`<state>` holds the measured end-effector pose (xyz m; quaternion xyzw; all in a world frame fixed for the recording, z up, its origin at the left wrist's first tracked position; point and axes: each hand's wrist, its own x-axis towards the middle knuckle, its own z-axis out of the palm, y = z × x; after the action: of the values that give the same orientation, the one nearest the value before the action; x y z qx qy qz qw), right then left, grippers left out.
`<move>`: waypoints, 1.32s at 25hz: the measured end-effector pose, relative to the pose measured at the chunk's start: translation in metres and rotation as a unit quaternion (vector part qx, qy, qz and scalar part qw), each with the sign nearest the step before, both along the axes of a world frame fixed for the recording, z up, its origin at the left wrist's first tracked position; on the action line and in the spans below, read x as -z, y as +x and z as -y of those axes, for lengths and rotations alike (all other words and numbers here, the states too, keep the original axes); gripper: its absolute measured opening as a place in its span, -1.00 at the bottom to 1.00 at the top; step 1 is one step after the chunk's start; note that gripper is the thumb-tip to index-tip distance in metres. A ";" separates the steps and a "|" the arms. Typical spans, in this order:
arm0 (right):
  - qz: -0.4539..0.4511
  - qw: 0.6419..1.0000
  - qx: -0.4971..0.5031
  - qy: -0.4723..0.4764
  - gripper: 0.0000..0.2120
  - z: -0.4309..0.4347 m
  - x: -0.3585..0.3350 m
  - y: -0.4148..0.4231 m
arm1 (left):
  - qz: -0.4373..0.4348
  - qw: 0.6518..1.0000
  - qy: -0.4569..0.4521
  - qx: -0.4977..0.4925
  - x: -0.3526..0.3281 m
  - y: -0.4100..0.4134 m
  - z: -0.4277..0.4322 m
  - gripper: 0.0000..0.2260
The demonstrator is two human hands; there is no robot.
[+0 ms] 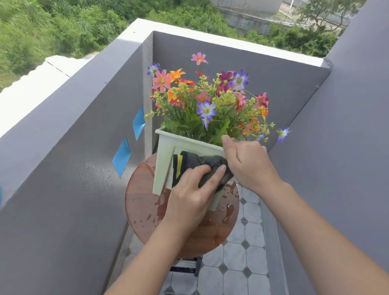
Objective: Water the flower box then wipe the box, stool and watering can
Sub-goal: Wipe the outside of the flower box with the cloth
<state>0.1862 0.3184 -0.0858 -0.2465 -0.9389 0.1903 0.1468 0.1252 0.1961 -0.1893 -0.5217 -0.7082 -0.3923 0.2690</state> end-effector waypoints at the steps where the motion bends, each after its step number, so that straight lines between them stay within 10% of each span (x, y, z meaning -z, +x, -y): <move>1: 0.006 1.000 -0.001 0.004 -0.44 0.000 -0.001 -0.001 | -0.013 1.000 -0.019 0.016 0.007 -0.001 0.008 -0.59; 7: 0.036 0.999 0.005 -0.018 -0.45 0.000 -0.009 -0.007 | 0.066 0.998 0.006 -0.016 -0.011 -0.011 -0.001 -0.67; 15: 0.030 0.999 0.008 -0.011 -0.44 0.002 -0.007 -0.012 | -0.120 0.972 -0.149 0.138 0.020 -0.024 0.040 -0.68; 20: 0.036 0.999 0.005 0.006 -0.45 0.001 -0.003 -0.017 | 0.013 0.998 -0.054 0.017 0.004 -0.028 0.013 -0.67; 24: 0.035 0.999 0.007 0.014 -0.44 -0.001 0.001 -0.018 | -0.119 0.972 -0.150 0.136 0.020 -0.039 0.039 -0.64; 33: 0.031 0.999 0.015 0.004 -0.44 -0.003 0.006 -0.018 | 0.015 0.994 -0.040 -0.096 0.030 -0.031 0.036 -0.58</move>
<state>0.1678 0.3216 -0.0914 -0.2662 -0.9399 0.1762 0.1213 0.0945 0.1598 -0.2192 -0.4557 -0.7742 -0.3436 0.2736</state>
